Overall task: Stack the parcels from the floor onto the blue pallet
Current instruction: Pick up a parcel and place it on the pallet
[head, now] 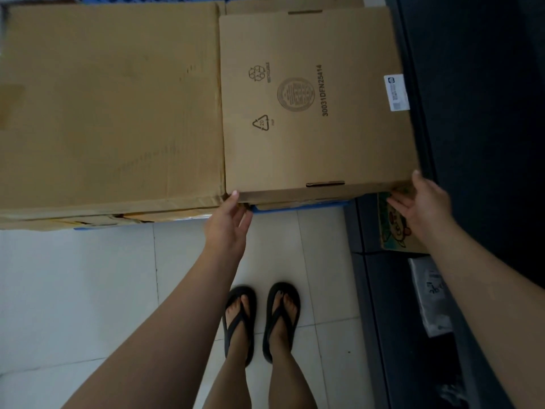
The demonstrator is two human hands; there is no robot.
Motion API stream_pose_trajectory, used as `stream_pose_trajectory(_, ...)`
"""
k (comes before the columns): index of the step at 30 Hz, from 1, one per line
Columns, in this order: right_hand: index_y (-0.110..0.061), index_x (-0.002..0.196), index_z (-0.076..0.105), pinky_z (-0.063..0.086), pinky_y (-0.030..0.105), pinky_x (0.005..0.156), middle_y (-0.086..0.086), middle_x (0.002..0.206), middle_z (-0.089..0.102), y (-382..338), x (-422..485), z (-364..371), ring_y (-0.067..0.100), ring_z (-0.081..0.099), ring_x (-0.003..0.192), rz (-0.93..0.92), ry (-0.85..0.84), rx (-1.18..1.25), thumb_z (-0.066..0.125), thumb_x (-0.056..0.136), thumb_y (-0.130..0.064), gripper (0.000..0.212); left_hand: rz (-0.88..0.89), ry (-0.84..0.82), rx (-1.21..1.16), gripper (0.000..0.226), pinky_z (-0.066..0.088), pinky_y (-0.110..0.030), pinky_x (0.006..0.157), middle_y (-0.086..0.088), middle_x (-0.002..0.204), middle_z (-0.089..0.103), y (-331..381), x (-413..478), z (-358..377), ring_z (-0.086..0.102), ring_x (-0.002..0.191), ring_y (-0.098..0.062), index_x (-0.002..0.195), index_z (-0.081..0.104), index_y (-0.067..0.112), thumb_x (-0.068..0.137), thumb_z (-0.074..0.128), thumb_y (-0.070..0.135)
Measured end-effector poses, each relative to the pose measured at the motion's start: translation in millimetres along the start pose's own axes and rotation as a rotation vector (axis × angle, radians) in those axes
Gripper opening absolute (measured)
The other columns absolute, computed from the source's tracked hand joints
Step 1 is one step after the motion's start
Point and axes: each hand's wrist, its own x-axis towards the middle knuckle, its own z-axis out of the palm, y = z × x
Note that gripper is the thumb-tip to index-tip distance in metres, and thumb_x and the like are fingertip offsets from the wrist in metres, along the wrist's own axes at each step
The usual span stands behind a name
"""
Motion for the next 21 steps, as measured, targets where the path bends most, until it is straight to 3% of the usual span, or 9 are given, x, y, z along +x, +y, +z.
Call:
stream_pose_trajectory(3, -0.01, 0.137, 0.041, 0.048, 0.044, 0.098, 0.013, 0.134, 0.05, 0, 0, -1, 0.029, 0.057, 0.113, 0.034, 0.007, 0.096, 0.052, 0.095, -0.027, 0.047, 0.009, -0.035, 0.071, 0.016, 0.044, -0.034, 0.097, -0.009, 0.117, 0.06, -5, 5, -3, 0.05, 0.121, -0.023, 0.104, 0.059, 0.01, 0.089, 0.062, 0.016)
stream_pose_trajectory(7, -0.008, 0.135, 0.044, 0.05, 0.041, 0.097, 0.014, 0.136, 0.05, 1, 4, 1, 0.027, 0.058, 0.112, 0.025, 0.007, 0.127, 0.053, 0.094, -0.025, 0.045, 0.057, -0.068, 0.161, 0.038, 0.044, -0.035, 0.097, -0.01, 0.131, 0.058, -10, 12, -3, 0.053, 0.122, -0.021, 0.126, 0.052, 0.009, 0.091, 0.058, 0.024)
stream_pose_trajectory(11, -0.012, 0.137, 0.041, 0.044, 0.045, 0.102, 0.012, 0.124, 0.054, 3, 6, -3, 0.03, 0.055, 0.114, 0.089, -0.037, 0.293, 0.046, 0.097, -0.03, 0.045, 0.005, -0.072, 0.143, 0.024, 0.047, -0.039, 0.092, -0.011, 0.127, 0.058, -15, 12, -10, 0.053, 0.119, -0.022, 0.112, 0.057, 0.013, 0.092, 0.057, 0.026)
stream_pose_trajectory(14, -0.015, 0.143, 0.034, 0.034, 0.052, 0.106, 0.014, 0.141, 0.043, 18, 3, -8, 0.034, 0.044, 0.129, 0.205, 0.031, 0.545, 0.038, 0.098, -0.033, 0.048, -0.079, 0.082, -0.023, 0.032, 0.04, -0.047, 0.103, -0.019, 0.132, 0.048, -15, 15, -29, 0.043, 0.131, -0.032, 0.122, 0.049, 0.004, 0.098, 0.043, 0.025)
stream_pose_trajectory(18, -0.017, 0.15, 0.02, 0.02, 0.052, 0.114, 0.015, 0.157, 0.016, 54, -3, 21, 0.034, 0.02, 0.143, 0.446, 0.039, 0.539, 0.031, 0.098, -0.042, 0.059, -0.093, 0.278, -0.397, 0.062, 0.017, -0.05, 0.116, -0.019, 0.157, 0.015, 26, 42, -56, 0.016, 0.144, -0.036, 0.149, 0.016, 0.006, 0.098, 0.027, 0.041)
stream_pose_trajectory(19, -0.016, 0.151, 0.016, 0.017, 0.051, 0.115, 0.017, 0.158, 0.011, 65, -4, 35, 0.035, 0.017, 0.144, 0.508, 0.023, 0.531, 0.028, 0.098, -0.045, 0.061, -0.083, 0.276, -0.446, 0.067, 0.017, -0.052, 0.116, -0.018, 0.157, 0.015, 38, 51, -59, 0.016, 0.144, -0.037, 0.15, 0.013, 0.01, 0.096, 0.028, 0.047)
stream_pose_trajectory(21, -0.014, 0.151, 0.012, 0.015, 0.051, 0.115, 0.018, 0.158, 0.007, 87, -6, 68, 0.035, 0.013, 0.145, 0.617, -0.007, 0.514, 0.023, 0.098, -0.049, 0.065, -0.052, 0.168, -0.46, 0.067, 0.027, -0.058, 0.11, -0.016, 0.148, 0.038, 57, 67, -59, 0.036, 0.134, -0.041, 0.145, 0.033, 0.019, 0.09, 0.029, 0.057)
